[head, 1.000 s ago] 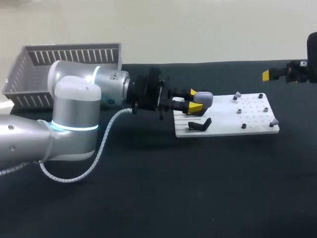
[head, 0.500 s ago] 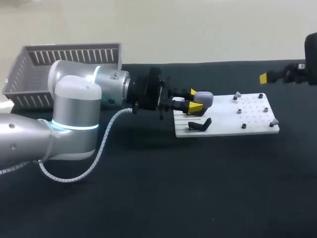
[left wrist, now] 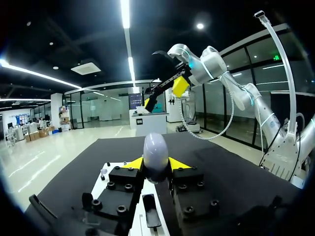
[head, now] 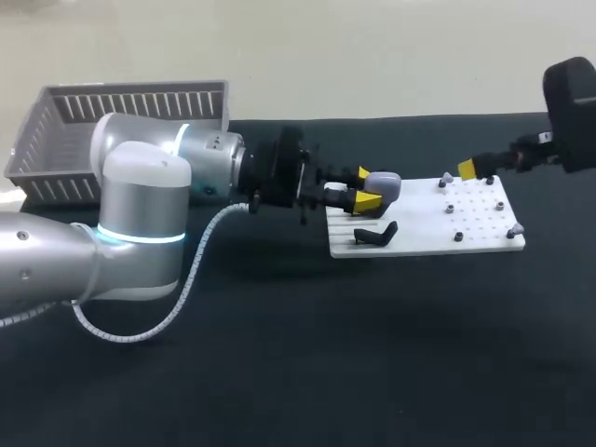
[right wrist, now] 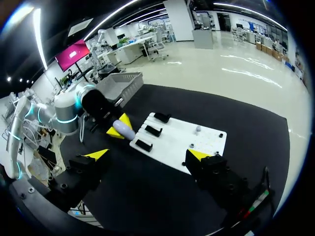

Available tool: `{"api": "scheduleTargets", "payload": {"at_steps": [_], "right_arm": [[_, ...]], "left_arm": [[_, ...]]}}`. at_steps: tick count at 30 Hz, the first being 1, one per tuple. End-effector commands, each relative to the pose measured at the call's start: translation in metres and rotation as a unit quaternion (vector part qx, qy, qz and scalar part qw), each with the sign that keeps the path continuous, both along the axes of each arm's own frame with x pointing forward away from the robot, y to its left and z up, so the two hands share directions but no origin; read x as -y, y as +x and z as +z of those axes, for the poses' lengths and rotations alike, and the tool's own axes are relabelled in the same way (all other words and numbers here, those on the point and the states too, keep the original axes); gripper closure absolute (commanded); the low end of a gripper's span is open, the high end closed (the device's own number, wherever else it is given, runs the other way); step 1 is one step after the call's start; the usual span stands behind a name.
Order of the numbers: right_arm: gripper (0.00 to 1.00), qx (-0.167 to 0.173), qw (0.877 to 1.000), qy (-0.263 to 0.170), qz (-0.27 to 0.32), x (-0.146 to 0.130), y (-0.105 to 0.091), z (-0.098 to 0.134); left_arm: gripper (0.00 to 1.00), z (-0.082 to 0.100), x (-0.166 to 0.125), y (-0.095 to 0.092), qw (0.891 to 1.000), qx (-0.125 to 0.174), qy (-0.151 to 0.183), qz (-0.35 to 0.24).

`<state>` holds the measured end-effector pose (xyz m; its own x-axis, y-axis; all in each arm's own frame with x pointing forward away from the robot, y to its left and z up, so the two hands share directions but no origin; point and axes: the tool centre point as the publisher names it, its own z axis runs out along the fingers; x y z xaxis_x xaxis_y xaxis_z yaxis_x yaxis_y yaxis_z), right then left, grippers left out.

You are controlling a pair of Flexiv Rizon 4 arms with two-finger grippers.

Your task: Pick up each earbud case from the left stands, insert the matching earbuds, close the lid, and place the case in the box.

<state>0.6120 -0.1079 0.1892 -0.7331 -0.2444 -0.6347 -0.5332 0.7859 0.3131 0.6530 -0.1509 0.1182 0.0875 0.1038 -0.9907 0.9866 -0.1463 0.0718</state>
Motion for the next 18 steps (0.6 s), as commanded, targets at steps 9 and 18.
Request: {"api": "scheduleTargets", "payload": {"at_steps": [9,18], "right_arm": [[0.00,-0.032,0.999,-0.031,0.019,-0.033,-0.010,-0.009],[0.00,-0.051,0.997,-0.043,0.041,-0.063,-0.007,-0.031]], "left_arm": [[1.00,-0.001,0.000,0.000,1.000,0.001,-0.002,0.000],[1.00,-0.001,0.000,0.000,1.000,0.001,-0.002,0.000]]}}
